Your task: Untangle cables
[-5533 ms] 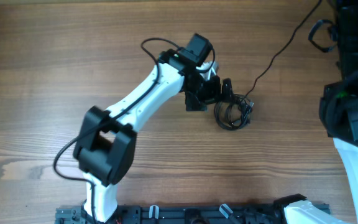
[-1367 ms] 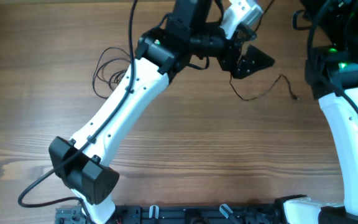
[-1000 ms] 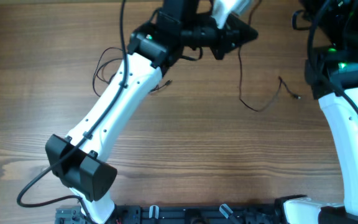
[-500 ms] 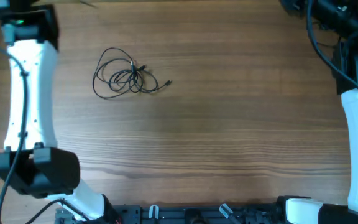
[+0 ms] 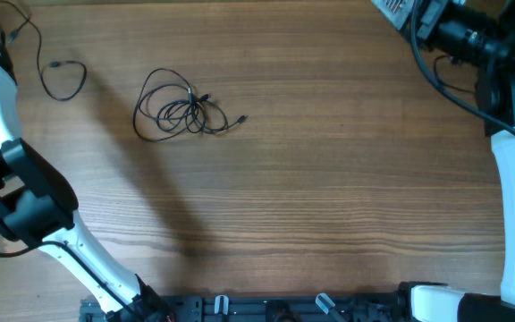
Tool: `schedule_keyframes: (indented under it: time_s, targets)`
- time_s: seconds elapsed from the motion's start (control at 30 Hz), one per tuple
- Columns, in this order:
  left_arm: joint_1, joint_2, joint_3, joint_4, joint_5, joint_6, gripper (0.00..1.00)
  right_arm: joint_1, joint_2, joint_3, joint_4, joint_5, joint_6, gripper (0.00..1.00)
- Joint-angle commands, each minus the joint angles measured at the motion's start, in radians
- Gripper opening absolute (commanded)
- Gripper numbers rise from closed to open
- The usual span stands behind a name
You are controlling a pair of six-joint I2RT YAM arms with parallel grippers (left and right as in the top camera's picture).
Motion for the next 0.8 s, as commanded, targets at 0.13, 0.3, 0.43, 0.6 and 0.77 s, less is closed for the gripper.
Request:
schedule_keyframes:
  time_s: [0.13,0.3,0.43,0.6,0.77]
  targets:
    - [0.054,0.168,0.008,-0.176,0.024,0.111,1.0,0.011,-0.002,0.003,-0.086,0.013,-0.119,0.9]
    - [0.056,0.186,0.008,-0.494,0.283,0.105,1.0,0.05,-0.002,0.002,-0.092,0.002,-0.129,0.92]
    - [0.089,0.186,0.145,-0.817,0.206,0.091,1.0,0.102,-0.002,0.002,-0.1,-0.014,-0.169,0.91]
    - [0.089,0.175,0.36,-1.21,0.484,0.071,1.0,0.111,0.003,0.001,-0.169,0.002,-0.236,0.93]
    - [-0.119,0.173,0.344,-1.654,0.697,0.178,1.0,0.124,0.023,-0.008,-0.372,0.319,-0.294,0.97]
